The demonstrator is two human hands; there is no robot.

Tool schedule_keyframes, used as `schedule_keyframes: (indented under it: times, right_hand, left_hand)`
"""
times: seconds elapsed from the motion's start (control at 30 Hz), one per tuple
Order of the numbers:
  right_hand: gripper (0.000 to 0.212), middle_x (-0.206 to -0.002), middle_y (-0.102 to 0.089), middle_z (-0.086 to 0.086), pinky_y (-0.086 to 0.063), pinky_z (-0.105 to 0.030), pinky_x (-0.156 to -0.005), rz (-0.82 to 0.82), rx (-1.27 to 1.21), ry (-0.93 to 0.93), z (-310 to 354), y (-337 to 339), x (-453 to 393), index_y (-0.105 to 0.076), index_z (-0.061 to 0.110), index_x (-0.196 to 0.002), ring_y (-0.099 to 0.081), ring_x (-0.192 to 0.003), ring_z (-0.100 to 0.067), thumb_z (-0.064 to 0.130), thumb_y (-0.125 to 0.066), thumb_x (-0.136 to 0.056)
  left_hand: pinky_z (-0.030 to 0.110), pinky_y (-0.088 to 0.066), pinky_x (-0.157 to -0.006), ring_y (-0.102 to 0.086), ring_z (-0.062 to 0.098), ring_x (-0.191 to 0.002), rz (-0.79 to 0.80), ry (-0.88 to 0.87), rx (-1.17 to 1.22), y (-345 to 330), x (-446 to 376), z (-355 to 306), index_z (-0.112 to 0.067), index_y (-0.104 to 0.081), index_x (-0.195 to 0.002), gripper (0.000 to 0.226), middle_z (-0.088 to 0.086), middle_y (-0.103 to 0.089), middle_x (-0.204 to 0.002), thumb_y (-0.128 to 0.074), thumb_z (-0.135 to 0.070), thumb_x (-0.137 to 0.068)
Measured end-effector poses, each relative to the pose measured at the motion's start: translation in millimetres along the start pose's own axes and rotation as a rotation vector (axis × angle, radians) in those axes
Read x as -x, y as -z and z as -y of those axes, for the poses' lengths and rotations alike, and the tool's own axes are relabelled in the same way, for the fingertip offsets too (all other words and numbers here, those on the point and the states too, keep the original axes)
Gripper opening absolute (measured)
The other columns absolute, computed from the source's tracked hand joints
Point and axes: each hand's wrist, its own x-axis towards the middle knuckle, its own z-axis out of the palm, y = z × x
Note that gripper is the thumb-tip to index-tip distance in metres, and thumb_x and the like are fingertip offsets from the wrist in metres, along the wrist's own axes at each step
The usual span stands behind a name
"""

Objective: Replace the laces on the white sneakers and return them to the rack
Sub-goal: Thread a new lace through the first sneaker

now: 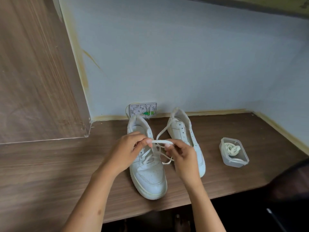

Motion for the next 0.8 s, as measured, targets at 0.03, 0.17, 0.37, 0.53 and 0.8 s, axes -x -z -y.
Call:
schedule_keyframes:
  times: [0.03,0.17,0.37,0.53,0.8]
  right_hand:
    - [0.014,-0.069,-0.068,0.003,-0.048,-0.016,-0.058,-0.054,0.019,-0.013,0,5,-2,-0.074,0.014,-0.095,-0.064,-0.064,-0.004,0.009,-0.061,-0.094]
    - [0.025,-0.068,-0.069,0.005,-0.046,-0.011,-0.063,-0.322,0.225,-0.099,-15,29,-9,-0.073,0.028,-0.087,-0.063,-0.067,-0.003,0.01,-0.059,-0.095]
    - [0.026,-0.081,-0.07,0.004,-0.045,-0.006,-0.055,-0.511,0.262,-0.134,-21,43,-13,-0.072,0.013,-0.107,-0.058,-0.058,0.008,0.001,-0.052,-0.096]
    - [0.033,-0.111,-0.066,0.0,-0.045,-0.01,-0.064,-0.503,0.413,-0.118,-16,43,-15,-0.068,0.016,-0.118,-0.06,-0.076,-0.001,0.0,-0.054,-0.093]
    - [0.029,-0.11,-0.061,0.012,-0.046,-0.011,-0.07,0.012,0.29,0.24,-2,-3,-7,-0.067,0.022,-0.12,-0.061,-0.08,-0.009,0.013,-0.065,-0.093]
  left_hand:
    - [0.017,-0.039,-0.061,-0.053,0.01,-0.07,-0.002,0.015,0.019,1,1,4,-0.035,-0.07,-0.084,0.027,-0.013,-0.059,-0.086,-0.047,-0.044,-0.093]
    - [0.027,-0.047,-0.081,-0.058,0.005,-0.09,0.015,0.073,0.017,4,4,23,-0.03,-0.07,-0.088,0.026,-0.016,-0.059,-0.092,-0.046,-0.034,-0.097]
    - [0.014,-0.043,-0.076,-0.056,-0.002,-0.082,-0.04,0.053,-0.036,6,4,34,-0.025,-0.07,-0.101,0.032,-0.031,-0.052,-0.094,-0.051,0.0,-0.095]
    - [0.003,-0.04,-0.065,-0.062,-0.002,-0.075,-0.225,0.087,-0.09,15,4,23,-0.017,-0.076,-0.098,0.028,-0.013,-0.064,-0.08,-0.06,0.005,-0.089]
    - [0.007,-0.049,-0.076,-0.068,-0.006,-0.078,-0.156,0.001,0.055,0,1,0,-0.022,-0.075,-0.103,0.026,-0.026,-0.07,-0.077,-0.071,-0.006,-0.083]
